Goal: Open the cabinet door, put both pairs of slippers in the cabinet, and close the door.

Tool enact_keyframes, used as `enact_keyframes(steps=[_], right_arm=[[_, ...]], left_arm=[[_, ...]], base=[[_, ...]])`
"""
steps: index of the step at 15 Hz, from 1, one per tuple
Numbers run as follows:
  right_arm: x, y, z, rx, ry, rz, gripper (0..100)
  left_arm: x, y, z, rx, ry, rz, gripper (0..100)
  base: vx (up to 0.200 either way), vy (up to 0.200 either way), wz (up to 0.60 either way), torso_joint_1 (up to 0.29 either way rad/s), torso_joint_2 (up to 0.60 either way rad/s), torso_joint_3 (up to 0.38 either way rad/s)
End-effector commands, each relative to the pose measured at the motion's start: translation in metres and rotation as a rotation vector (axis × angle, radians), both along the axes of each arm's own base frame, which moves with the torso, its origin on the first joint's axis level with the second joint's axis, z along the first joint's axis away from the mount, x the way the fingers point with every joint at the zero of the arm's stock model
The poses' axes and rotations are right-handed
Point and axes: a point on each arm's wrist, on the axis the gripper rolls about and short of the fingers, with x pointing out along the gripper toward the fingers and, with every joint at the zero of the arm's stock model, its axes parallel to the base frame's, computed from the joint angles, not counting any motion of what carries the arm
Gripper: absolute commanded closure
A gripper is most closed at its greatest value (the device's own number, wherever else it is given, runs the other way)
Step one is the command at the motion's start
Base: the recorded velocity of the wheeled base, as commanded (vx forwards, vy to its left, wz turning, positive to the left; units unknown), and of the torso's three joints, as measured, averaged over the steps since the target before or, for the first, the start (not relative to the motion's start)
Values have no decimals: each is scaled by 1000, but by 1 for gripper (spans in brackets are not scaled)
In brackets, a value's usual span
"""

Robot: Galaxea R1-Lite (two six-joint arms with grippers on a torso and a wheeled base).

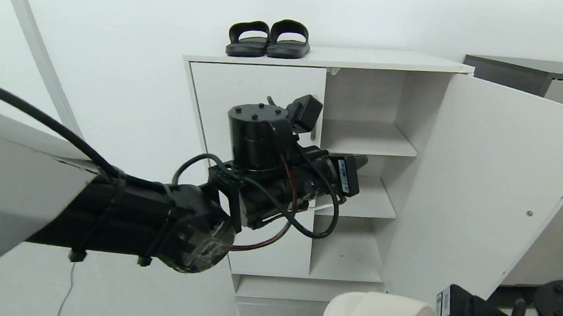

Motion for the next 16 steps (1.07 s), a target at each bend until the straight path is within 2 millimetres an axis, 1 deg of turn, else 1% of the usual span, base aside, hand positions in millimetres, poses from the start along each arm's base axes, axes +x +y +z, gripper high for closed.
enact_keyframes(steps=[1, 2, 3, 4, 5, 6, 7, 8, 9, 10, 11, 12, 13, 14, 16], right_arm=[[43, 6, 0, -18, 5, -222, 100], [54, 13, -1, -1, 7, -331, 100], [64, 20, -2, 22, 1, -418, 100], [85, 35, -7, 71, -36, -574, 100], [98, 44, -10, 100, -66, -654, 100], [116, 56, -16, 134, -113, -747, 100], [127, 62, -25, 128, -147, -816, 100], [135, 68, -28, 139, -181, -872, 100], [145, 70, -31, 150, -208, -922, 100], [149, 70, -32, 154, -225, -954, 100], [154, 69, -31, 156, -243, -994, 100], [156, 69, -31, 157, -248, -1006, 100], [156, 68, -31, 155, -248, -1009, 100], [156, 68, -32, 151, -247, -1011, 100], [156, 68, -32, 150, -247, -1010, 100]], left_arm=[[-16, 56, 36, -24, -56, 96, 100], [-29, 80, 43, -5, -56, 132, 100], [-40, 97, 44, 19, -44, 159, 100], [-66, 129, 41, 72, -1, 228, 100], [-83, 146, 38, 100, 14, 290, 100], [-108, 168, 31, 145, -4, 396, 100], [-136, 186, 30, 159, -71, 461, 100], [-167, 204, 28, 167, -142, 507, 100], [-190, 226, 16, 221, -168, 620, 100], [-208, 242, 4, 280, -180, 726, 100], [-233, 255, -16, 327, -183, 813, 100], [-253, 263, -34, 336, -168, 910, 100], [-268, 266, -53, 347, -151, 991, 100], [-279, 268, -73, 357, -137, 1044, 100], [-295, 267, -110, 362, -131, 1118, 100]], base=[[0, 0, 0, 0, 0, 0], [0, 0, 0, 0, 0, 0], [0, 0, 0, 0, 0, 0], [0, 0, 0, 0, 0, 0], [0, 0, 0, 0, 0, 0], [0, 0, 0, 0, 0, 0], [0, 0, 0, 0, 0, 0], [0, 0, 0, 0, 0, 0], [0, 0, 0, 0, 0, 0], [0, 0, 0, 0, 0, 0], [0, 0, 0, 0, 0, 0], [0, 0, 0, 0, 0, 0], [0, 0, 0, 0, 0, 0], [0, 0, 0, 0, 0, 0], [0, 0, 0, 0, 0, 0]])
